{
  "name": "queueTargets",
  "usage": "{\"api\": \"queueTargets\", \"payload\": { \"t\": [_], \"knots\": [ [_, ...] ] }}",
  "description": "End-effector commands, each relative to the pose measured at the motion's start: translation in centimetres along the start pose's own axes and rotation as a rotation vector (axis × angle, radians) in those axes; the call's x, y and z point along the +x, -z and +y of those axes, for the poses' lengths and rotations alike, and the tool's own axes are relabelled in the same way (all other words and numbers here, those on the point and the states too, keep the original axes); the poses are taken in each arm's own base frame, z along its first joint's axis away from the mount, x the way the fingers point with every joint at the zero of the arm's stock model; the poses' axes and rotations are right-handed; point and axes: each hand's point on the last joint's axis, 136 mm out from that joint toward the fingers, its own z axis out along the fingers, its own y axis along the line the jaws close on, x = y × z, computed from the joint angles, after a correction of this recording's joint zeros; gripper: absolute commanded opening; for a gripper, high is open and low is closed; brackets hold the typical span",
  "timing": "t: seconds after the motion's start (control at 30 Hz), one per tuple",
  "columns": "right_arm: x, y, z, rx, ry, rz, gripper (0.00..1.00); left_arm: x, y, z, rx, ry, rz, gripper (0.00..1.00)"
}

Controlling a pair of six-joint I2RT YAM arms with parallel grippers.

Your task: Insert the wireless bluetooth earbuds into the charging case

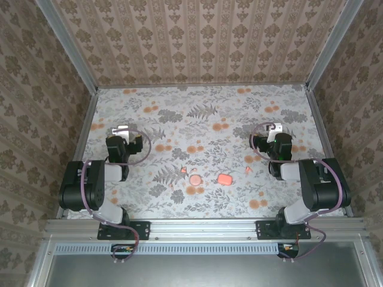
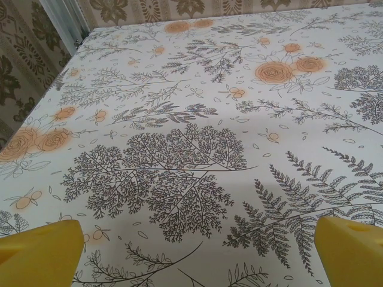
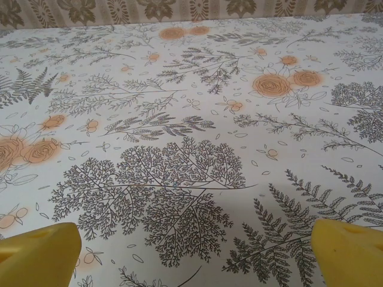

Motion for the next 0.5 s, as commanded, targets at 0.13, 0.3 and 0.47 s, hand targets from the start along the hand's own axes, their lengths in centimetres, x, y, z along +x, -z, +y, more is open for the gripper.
{"api": "queueTargets", "payload": {
  "t": [0.13,0.3,0.47],
  "knots": [
    [-1.46,-0.11,0.19,-0.004,0.009,-0.046,1.00,-1.21,-0.17,0.16,0.006,-0.008,-0.027,1.00],
    [-1.49,-0.12,0.06,0.003,0.005,-0.046,1.00,-1.17,-0.19,0.14,0.006,-0.009,-0.025,1.00],
    [-1.59,-0.14,-0.20,0.019,-0.002,-0.047,1.00,-1.19,-0.18,0.19,0.006,-0.008,-0.026,1.00]
  ]
}}
